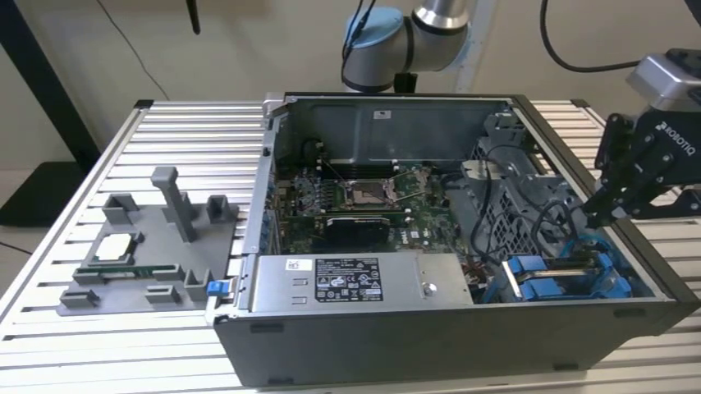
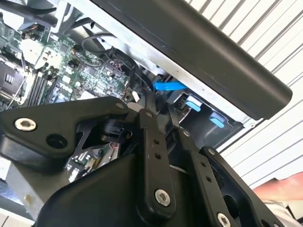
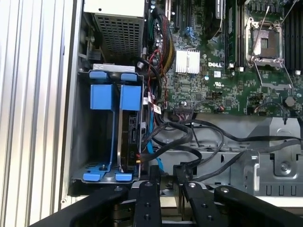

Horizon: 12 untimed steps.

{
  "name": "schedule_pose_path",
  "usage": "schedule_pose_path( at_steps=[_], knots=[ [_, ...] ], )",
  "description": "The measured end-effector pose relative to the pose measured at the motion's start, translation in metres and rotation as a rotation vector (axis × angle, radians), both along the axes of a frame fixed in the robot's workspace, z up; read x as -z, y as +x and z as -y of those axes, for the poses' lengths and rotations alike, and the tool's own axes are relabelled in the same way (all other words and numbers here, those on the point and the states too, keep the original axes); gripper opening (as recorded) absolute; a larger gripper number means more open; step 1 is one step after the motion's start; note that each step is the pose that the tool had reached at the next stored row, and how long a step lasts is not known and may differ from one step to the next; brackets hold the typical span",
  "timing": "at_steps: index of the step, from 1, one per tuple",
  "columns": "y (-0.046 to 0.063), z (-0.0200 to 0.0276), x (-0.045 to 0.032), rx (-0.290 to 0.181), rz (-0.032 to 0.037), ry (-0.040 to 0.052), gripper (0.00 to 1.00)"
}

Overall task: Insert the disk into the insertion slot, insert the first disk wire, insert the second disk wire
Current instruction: 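Insert the second disk wire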

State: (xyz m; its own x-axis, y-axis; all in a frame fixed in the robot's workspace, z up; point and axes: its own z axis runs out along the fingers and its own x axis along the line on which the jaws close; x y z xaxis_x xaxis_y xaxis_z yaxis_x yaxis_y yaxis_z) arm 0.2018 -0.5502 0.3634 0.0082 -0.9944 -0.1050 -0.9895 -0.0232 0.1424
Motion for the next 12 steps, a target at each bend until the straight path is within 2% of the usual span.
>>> schedule_pose_path(
  at_steps=[4,8,12],
  knots=[
    [0.0047,0.0000,0.0027,0.000,-0.0074,0.0090,1.00],
    [0.0055,0.0012,0.0050,0.003,-0.0226,0.0093,1.00],
    [0.0056,0.0029,0.0065,0.010,-0.0299,0.0098,1.00]
  ],
)
